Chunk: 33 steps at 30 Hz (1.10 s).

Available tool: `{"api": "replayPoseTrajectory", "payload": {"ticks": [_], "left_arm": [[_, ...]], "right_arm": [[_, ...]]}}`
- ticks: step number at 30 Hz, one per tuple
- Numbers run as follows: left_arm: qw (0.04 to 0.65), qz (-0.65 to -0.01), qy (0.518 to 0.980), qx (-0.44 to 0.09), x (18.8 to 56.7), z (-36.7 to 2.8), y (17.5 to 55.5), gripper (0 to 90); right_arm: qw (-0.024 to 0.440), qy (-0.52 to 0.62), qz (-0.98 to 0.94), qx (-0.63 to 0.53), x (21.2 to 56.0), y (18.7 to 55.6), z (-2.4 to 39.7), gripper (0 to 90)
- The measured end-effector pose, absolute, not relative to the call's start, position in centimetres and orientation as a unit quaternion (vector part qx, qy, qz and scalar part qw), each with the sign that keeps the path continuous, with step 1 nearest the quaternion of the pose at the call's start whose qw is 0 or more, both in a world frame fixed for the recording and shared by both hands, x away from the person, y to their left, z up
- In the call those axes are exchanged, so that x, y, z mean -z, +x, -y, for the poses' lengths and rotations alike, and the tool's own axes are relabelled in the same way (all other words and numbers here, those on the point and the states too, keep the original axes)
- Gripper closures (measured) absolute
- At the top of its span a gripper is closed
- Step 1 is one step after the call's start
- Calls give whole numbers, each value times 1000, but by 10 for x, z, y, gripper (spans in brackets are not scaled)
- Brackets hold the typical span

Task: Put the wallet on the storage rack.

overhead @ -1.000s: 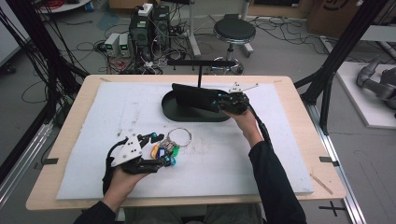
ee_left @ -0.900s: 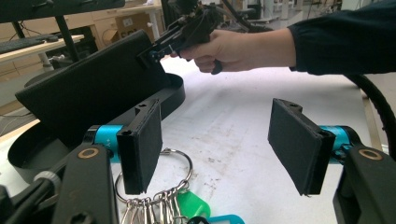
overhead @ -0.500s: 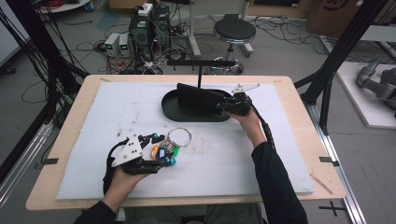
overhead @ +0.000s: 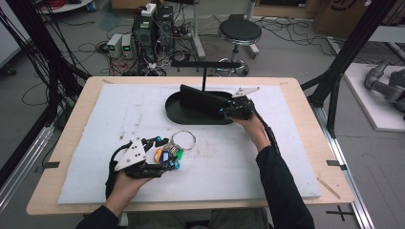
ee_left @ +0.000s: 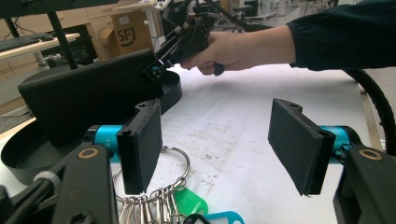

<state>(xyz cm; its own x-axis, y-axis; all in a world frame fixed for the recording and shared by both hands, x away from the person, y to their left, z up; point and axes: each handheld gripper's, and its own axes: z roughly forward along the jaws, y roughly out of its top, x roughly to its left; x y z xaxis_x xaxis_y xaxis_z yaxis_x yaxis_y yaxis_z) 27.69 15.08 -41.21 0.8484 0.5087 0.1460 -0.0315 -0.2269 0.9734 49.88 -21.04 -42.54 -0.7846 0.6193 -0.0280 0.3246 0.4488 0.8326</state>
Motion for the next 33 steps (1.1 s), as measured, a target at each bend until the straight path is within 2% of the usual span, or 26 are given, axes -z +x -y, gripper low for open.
{"api": "replayPoseTrajectory", "payload": {"ticks": [2, 4, 6, 9, 16, 19, 33], "left_arm": [[600, -159, 751, -226, 412, -150, 277, 351], [600, -159, 752, -224, 412, -150, 277, 351], [600, -160, 751, -224, 413, -150, 277, 349], [599, -160, 752, -225, 413, -150, 278, 348], [592, -154, 757, -230, 413, -148, 280, 348], [585, -150, 762, -234, 413, -147, 282, 348], [573, -168, 762, -249, 410, -154, 288, 313]], "right_arm": [[170, 293, -833, -438, 423, 498, 211, 525], [170, 299, -830, -439, 420, 497, 214, 481], [170, 304, -826, -443, 416, 495, 218, 400], [172, 297, -823, -452, 401, 485, 226, 371], [166, 274, -822, -471, 376, 461, 239, 328], [182, 254, -815, -487, 365, 434, 251, 337], [206, 262, -782, -526, 367, 362, 308, 325]]}}
